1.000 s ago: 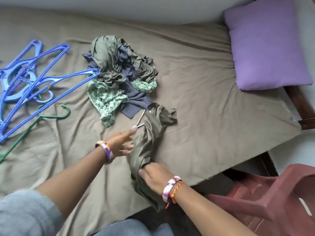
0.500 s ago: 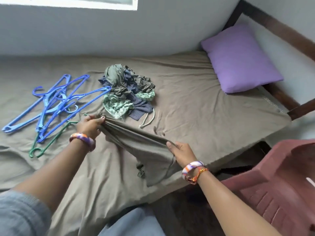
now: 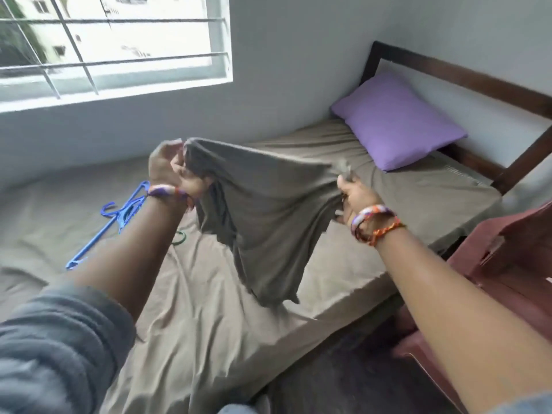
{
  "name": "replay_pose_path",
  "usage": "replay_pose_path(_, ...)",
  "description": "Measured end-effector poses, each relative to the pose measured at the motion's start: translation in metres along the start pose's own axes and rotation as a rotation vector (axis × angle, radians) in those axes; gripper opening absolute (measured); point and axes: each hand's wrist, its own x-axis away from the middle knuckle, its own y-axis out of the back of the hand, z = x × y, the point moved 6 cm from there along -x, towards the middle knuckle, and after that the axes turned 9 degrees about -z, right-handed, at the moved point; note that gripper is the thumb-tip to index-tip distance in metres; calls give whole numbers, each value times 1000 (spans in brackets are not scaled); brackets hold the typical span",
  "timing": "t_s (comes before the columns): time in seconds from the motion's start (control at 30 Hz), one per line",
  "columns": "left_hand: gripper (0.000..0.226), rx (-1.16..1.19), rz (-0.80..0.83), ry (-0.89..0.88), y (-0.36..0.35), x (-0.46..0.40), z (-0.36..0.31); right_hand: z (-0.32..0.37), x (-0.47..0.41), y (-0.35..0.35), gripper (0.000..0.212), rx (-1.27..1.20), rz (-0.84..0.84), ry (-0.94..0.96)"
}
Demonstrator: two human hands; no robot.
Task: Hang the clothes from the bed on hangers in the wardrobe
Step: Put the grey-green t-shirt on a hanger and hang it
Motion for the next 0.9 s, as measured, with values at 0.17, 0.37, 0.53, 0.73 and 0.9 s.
replay_pose_path(0.17, 24, -251, -37, -152, -27, -1, -34, 59, -4, -16, 43, -335, 70, 73)
replay_pose_path(0.37, 23, -1108, -280, -70, 127, -14, 27, -110, 0, -1, 33, 194, 138, -215)
replay_pose_path(0.53, 40, -1443, -513, 576, 317, 7, 100, -279, 11, 16, 32, 916, 368, -444)
replay_pose_path(0.73, 23, -1643, -331, 514, 305, -22, 136, -295, 6, -22, 34, 1095, 514, -381)
replay_pose_path(0.9, 48, -2077, -2, 192, 276, -70, 161, -296, -4, -69, 52, 1077, 617, -190)
